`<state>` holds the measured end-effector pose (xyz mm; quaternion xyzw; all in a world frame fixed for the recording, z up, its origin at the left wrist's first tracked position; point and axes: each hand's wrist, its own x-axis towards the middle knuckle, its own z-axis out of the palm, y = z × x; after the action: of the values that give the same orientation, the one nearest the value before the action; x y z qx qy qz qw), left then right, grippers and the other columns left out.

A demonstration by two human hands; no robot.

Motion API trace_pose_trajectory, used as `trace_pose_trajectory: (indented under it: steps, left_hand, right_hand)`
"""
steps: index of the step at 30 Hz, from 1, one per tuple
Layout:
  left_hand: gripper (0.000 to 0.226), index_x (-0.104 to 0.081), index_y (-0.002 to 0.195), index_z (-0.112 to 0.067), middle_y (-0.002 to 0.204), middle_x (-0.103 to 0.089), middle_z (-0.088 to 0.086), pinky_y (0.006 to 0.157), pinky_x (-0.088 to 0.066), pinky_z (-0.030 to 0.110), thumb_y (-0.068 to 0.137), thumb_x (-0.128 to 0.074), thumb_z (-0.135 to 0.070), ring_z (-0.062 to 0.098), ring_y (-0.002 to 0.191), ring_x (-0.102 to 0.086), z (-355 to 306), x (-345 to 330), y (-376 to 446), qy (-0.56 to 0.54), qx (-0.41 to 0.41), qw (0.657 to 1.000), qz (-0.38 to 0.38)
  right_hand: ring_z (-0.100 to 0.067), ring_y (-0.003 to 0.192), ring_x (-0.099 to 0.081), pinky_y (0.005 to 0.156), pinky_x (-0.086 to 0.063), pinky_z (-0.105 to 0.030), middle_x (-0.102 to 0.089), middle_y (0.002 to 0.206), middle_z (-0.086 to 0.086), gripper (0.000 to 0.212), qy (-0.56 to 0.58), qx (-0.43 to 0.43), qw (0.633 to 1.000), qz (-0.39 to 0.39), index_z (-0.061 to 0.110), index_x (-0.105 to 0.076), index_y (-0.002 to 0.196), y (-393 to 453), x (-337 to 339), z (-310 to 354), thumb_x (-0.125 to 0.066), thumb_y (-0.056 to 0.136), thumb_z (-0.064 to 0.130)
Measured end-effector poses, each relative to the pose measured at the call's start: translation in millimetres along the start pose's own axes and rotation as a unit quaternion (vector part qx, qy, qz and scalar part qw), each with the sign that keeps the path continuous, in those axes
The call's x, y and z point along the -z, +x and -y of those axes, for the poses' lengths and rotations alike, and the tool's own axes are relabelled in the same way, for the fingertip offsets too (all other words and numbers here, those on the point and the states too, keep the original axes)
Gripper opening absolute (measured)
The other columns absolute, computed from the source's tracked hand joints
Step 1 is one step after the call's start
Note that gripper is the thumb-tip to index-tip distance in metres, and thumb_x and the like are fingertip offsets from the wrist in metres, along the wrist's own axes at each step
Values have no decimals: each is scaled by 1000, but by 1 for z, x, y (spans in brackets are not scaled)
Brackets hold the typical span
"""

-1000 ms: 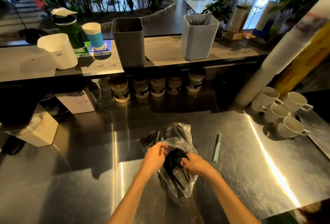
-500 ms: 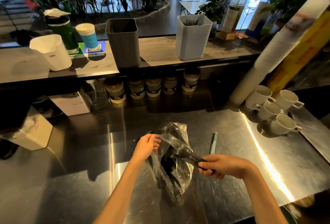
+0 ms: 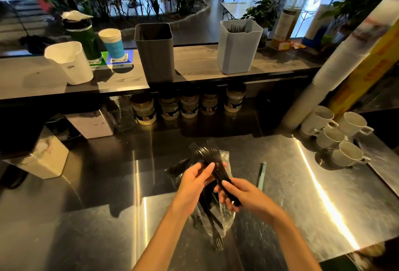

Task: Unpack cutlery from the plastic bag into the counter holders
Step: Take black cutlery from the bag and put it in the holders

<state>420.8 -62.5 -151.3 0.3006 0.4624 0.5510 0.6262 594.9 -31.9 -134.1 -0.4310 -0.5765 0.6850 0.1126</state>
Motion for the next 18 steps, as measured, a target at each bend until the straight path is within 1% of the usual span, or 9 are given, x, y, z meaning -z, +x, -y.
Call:
trace_pose_trajectory:
  steps: [3,5,7,10,13,15,16,18]
  left_hand:
    - [25,-67,120,-3,113,-74,14,92,-56,32,99,-60,-14,26,110,-70,0,-1,-1,4,1,998,-58]
    - [24,-69,116,-3,107,-76,14,85,-58,29,96,-64,-14,26,105,-72,0,-1,-3,0,7,996,-93]
    - [25,-70,115,-5,105,-77,12,84,-59,29,93,-67,-15,23,102,-73,0,-1,-3,-3,10,993,-119]
    - [24,-71,114,-8,105,-77,9,86,-58,30,92,-69,-17,20,102,-74,0,1,-1,-4,7,990,-139]
    - [22,-70,110,-4,102,-77,12,83,-59,29,97,-63,-21,23,100,-74,0,-1,-1,4,-2,990,-142]
    - [27,-68,112,-1,104,-76,15,83,-59,28,101,-55,-23,26,102,-73,0,-2,-1,11,-6,992,-125]
    - [29,-65,115,0,107,-75,17,84,-59,29,104,-51,-22,28,105,-72,0,-2,-1,-2,-4,994,-105]
    - [35,-59,123,3,112,-73,20,87,-58,34,107,-42,-23,30,108,-71,-1,-5,0,-64,22,995,-77]
  right_hand:
    - [-17,73,-65,64,-53,-26,-74,91,-9,33,15,10,1000,-10,6,-63,119,2,-6,-2,-41,108,28]
    - [-21,75,-68,65,-55,-29,-76,97,-13,33,12,14,1000,-13,7,-61,120,3,-8,-3,-41,108,29]
    - [-21,77,-70,66,-55,-29,-76,100,-15,33,-2,20,1000,-18,6,-61,121,4,-10,-4,-40,108,29]
    - [-20,76,-70,67,-55,-30,-76,98,-11,34,-10,26,999,-29,5,-62,120,6,-12,-5,-40,109,28]
    - [-19,72,-69,63,-54,-30,-77,95,-9,32,-23,31,998,-43,8,-63,117,9,-15,-7,-41,109,28]
    - [-17,68,-68,59,-52,-28,-77,93,-8,30,-41,30,997,-55,9,-63,116,11,-17,-8,-41,109,28]
    - [-16,66,-67,58,-51,-27,-77,91,-7,29,-49,27,997,-59,9,-63,115,12,-17,-9,-41,109,28]
    - [-12,60,-62,55,-49,-24,-76,85,-3,30,-65,18,996,-66,10,-64,114,14,-19,-10,-41,109,28]
